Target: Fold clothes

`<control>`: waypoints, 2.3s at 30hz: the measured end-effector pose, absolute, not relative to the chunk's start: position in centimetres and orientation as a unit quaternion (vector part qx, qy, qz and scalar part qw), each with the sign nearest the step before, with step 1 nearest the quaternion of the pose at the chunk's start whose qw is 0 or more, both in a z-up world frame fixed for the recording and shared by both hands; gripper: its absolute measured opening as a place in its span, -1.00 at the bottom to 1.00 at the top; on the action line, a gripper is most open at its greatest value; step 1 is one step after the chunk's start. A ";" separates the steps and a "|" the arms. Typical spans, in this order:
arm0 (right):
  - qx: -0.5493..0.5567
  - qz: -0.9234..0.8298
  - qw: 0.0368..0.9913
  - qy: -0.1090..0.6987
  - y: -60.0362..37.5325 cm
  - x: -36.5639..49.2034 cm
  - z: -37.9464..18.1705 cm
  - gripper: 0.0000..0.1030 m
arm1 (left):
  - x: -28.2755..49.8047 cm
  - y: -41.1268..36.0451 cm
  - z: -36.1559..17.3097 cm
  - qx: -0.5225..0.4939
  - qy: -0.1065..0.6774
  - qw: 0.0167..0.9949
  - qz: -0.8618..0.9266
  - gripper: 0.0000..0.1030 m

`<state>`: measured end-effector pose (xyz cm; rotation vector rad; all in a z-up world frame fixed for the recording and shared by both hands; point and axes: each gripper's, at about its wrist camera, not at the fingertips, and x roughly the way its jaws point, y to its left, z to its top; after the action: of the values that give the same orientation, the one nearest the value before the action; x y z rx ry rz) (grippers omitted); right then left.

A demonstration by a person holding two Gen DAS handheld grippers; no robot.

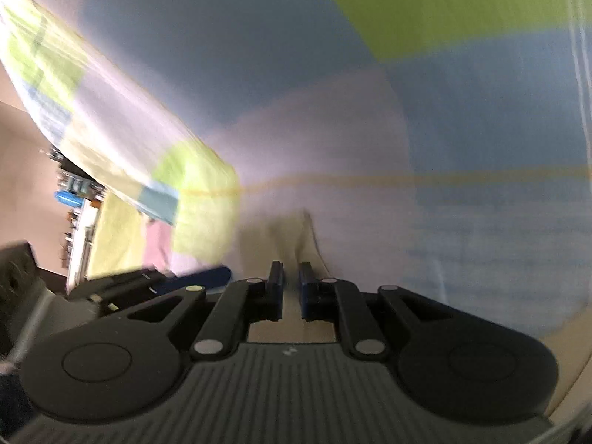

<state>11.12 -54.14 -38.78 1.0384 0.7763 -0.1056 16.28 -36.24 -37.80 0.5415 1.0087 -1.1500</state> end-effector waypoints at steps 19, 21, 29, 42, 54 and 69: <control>0.368 -0.116 0.864 0.324 -54.6 13.2 -37.0 -0.90 | 15.3 -36.3 -38.1 0.284 0.420 0.692 -0.514 -0.08; 0.324 -0.138 0.872 0.341 -54.5 12.9 -36.4 -0.88 | 15.1 -36.2 -37.9 0.293 0.408 0.695 -0.514 -0.07; 0.253 -0.126 0.875 0.393 -49.2 9.1 -35.6 -1.00 | 16.0 -36.5 -37.3 0.294 0.403 0.716 -0.489 -0.07; 0.219 -0.190 0.856 0.427 -50.1 -5.7 -33.9 -0.91 | 10.6 -32.5 -35.2 0.323 0.403 0.647 -0.561 0.03; 0.138 -0.246 0.863 0.418 -41.5 -13.2 -30.6 -0.68 | 5.8 -26.8 -32.5 0.307 0.386 0.704 -0.511 0.01; 0.260 -0.302 0.853 0.337 -41.3 -23.2 -29.6 -0.38 | -7.7 -15.7 -35.0 0.291 0.440 0.735 -0.427 -0.03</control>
<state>-23.17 -41.30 -29.55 0.5471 0.7081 -0.6364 -7.70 -15.67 -35.05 0.6401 0.9665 -0.9385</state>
